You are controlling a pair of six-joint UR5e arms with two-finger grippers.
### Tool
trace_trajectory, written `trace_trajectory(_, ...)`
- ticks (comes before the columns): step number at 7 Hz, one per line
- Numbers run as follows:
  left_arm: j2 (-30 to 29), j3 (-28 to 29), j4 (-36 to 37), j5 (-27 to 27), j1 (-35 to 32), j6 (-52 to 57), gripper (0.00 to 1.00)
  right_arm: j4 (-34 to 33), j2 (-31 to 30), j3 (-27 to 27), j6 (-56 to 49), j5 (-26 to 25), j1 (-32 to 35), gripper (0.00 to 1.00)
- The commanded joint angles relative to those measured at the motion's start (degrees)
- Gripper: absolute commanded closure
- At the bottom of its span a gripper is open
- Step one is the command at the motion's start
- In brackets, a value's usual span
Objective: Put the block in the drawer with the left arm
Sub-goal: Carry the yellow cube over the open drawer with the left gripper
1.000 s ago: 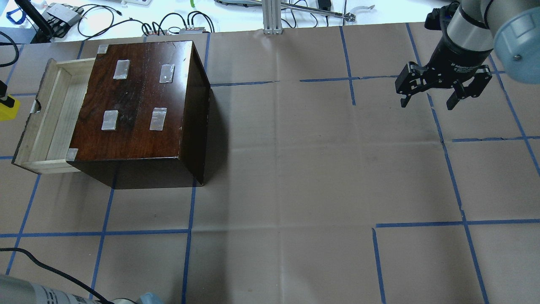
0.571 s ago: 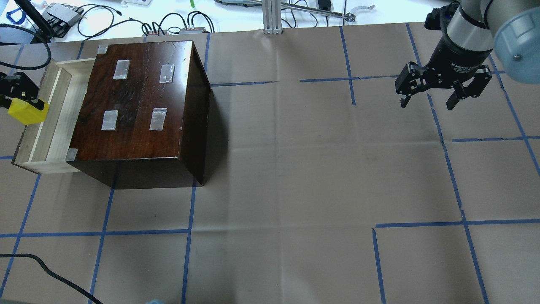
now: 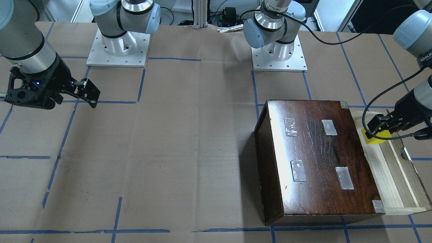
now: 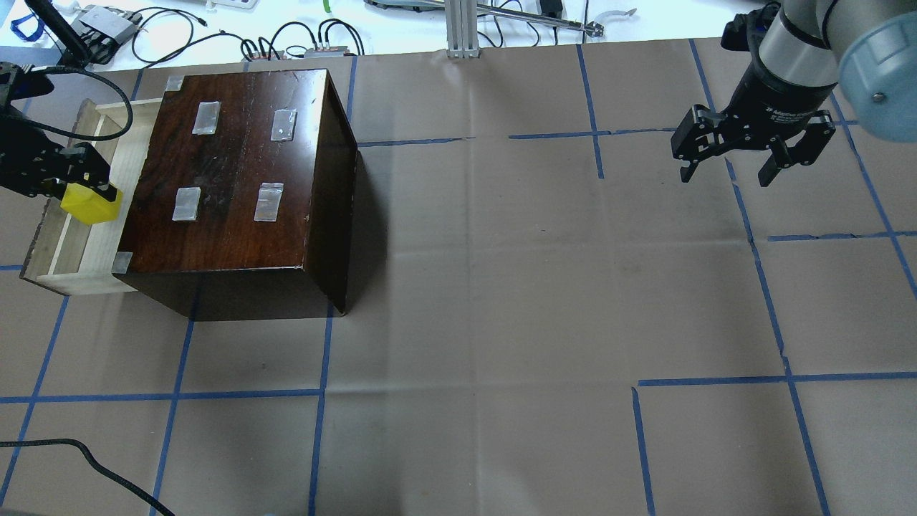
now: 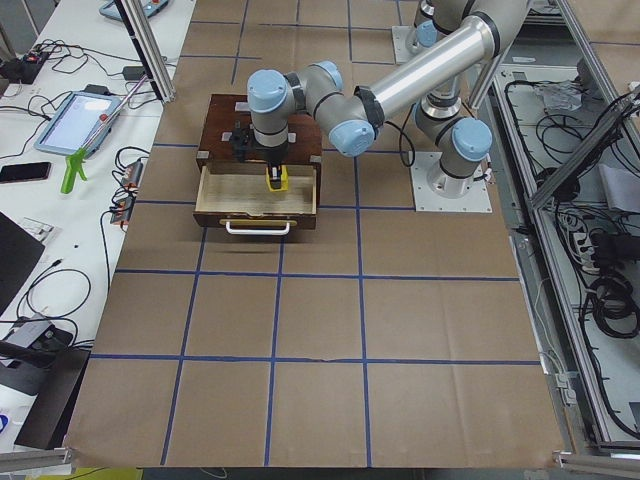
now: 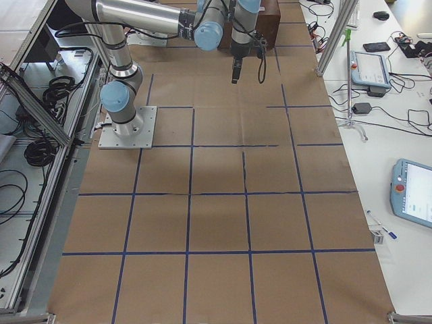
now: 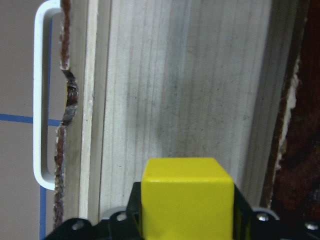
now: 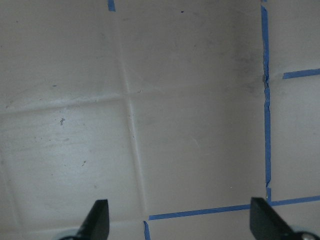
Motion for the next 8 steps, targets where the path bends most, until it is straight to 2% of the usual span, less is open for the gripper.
trace_trajectory(1,-0.49,-2.43,3.79,0.11,-0.2,0.45,0.72,0.0,-0.03,0.05,-0.01,0.0,0.0,0.0)
trace_trajectory(3,-0.76,-2.52,3.79,0.11,-0.11,0.63,0.7,0.0,0.06,0.05,-0.01,0.0,0.0,0.0)
trace_trajectory(4,-0.93,-2.52,3.88,-0.06,-0.11,0.54,0.48,0.0,-0.03,-0.04,-0.01,0.0,0.0,0.0)
trace_trajectory(5,-0.93,-2.35,3.97,-0.24,-0.11,0.54,0.01,0.0,-0.03,0.05,-0.01,0.0,0.0,0.0)
trace_trajectory(8,-0.67,-1.03,3.71,0.2,-0.2,0.45,0.01,0.0,0.06,0.05,-0.01,0.0,0.0,0.0)
